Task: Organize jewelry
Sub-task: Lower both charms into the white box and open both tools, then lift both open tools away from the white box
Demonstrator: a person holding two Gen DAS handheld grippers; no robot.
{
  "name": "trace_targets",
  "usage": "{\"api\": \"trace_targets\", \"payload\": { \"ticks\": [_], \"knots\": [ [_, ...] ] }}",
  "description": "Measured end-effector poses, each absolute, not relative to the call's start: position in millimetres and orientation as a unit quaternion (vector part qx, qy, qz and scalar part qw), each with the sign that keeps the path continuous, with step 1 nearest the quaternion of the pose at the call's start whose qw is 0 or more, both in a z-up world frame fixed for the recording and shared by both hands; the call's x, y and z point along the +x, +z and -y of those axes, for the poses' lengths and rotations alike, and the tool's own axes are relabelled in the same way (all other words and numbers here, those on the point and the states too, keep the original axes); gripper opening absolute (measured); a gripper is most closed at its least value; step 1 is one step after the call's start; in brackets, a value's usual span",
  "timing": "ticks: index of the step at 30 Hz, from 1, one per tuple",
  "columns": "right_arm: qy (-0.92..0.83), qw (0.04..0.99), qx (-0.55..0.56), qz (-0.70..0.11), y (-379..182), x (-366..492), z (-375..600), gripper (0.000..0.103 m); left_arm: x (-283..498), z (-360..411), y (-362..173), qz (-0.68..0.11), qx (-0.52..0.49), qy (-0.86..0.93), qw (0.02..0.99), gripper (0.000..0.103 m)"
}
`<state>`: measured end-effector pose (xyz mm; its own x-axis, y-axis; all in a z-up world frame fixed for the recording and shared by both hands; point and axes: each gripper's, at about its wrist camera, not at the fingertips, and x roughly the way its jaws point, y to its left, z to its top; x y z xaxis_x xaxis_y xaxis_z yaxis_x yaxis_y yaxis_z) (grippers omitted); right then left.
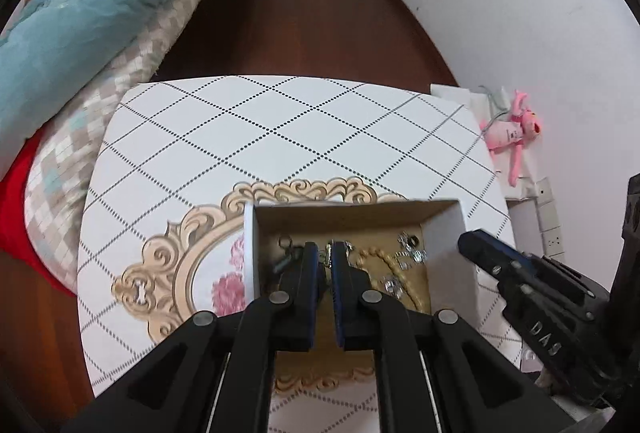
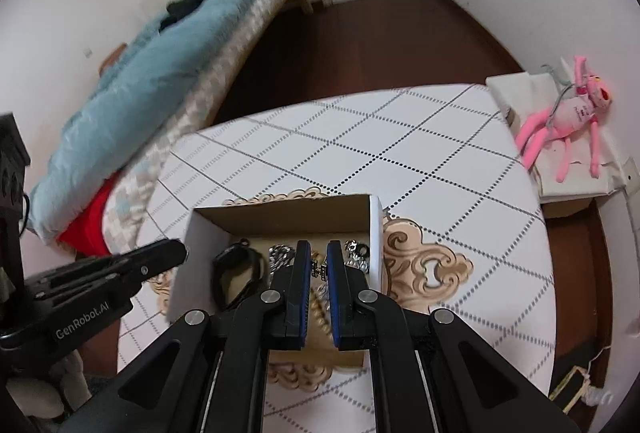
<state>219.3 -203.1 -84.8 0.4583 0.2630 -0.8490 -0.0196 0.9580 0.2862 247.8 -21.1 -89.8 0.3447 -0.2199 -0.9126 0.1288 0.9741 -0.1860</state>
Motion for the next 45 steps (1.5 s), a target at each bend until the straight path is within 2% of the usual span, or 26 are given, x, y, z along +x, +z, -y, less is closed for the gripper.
{"api": "trace_targets", "payload": {
  "ticks": [4,7,8,9,11,12,14,15,17,19,20,22,24,25,28,36,45],
  "knots": [
    [0.095,0.820,0.121,-0.552,-101,244,203,0.009,265,26,-95,-0.583,-0.041,-0.099,0.805,0.007],
    [0.095,0.808,0.128,-0.567,-105,253,204,0.010,270,27,-94,-0.586,-0.023,-0.083,0.805,0.016],
    [0.094,0.809,0.127,-0.566,-103,254,206,0.010,271,27,-93,-0.584,-0.021,-0.081,0.807,0.032],
    [0.092,0.811,0.127,-0.564,-102,254,207,0.014,271,24,-91,-0.581,-0.022,-0.076,0.810,0.056],
    [0.091,0.815,0.128,-0.558,-97,253,209,0.023,271,20,-87,-0.575,-0.027,-0.069,0.815,0.076],
    [0.091,0.815,0.129,-0.557,-95,252,210,0.030,270,18,-86,-0.573,-0.024,-0.062,0.817,0.077],
    [0.083,0.821,0.120,-0.552,-90,249,212,0.032,267,14,-84,-0.572,-0.019,-0.054,0.819,0.080],
    [0.081,0.823,0.117,-0.550,-88,249,212,0.032,265,12,-84,-0.571,-0.016,-0.049,0.819,0.088],
    [0.067,0.826,0.106,-0.549,-85,244,215,0.037,260,9,-84,-0.566,-0.008,-0.037,0.823,0.098],
    [0.053,0.831,0.088,-0.546,-84,237,214,0.056,250,6,-86,-0.558,0.002,-0.026,0.829,0.099],
    [0.042,0.834,0.075,-0.545,-83,233,214,0.061,247,6,-87,-0.555,0.006,-0.021,0.832,0.100],
    [0.024,0.838,0.048,-0.542,-84,225,212,0.083,238,4,-91,-0.549,0.014,-0.012,0.836,0.103],
    [0.007,0.838,0.022,-0.545,-88,216,210,0.097,229,3,-95,-0.543,0.023,-0.004,0.839,0.103],
    [-0.001,0.836,0.009,-0.548,-91,212,208,0.099,225,3,-98,-0.543,0.025,-0.002,0.839,0.103],
    [-0.009,0.832,-0.005,-0.554,-98,201,204,0.103,216,2,-103,-0.545,0.025,-0.001,0.838,0.103],
    [-0.019,0.832,-0.007,-0.555,-99,187,198,0.103,198,1,-107,-0.548,0.019,0.003,0.836,0.103],
    [-0.028,0.839,0.011,-0.544,-80,165,202,0.103,173,3,-84,-0.536,0.017,0.001,0.844,0.103]
  ]
}}
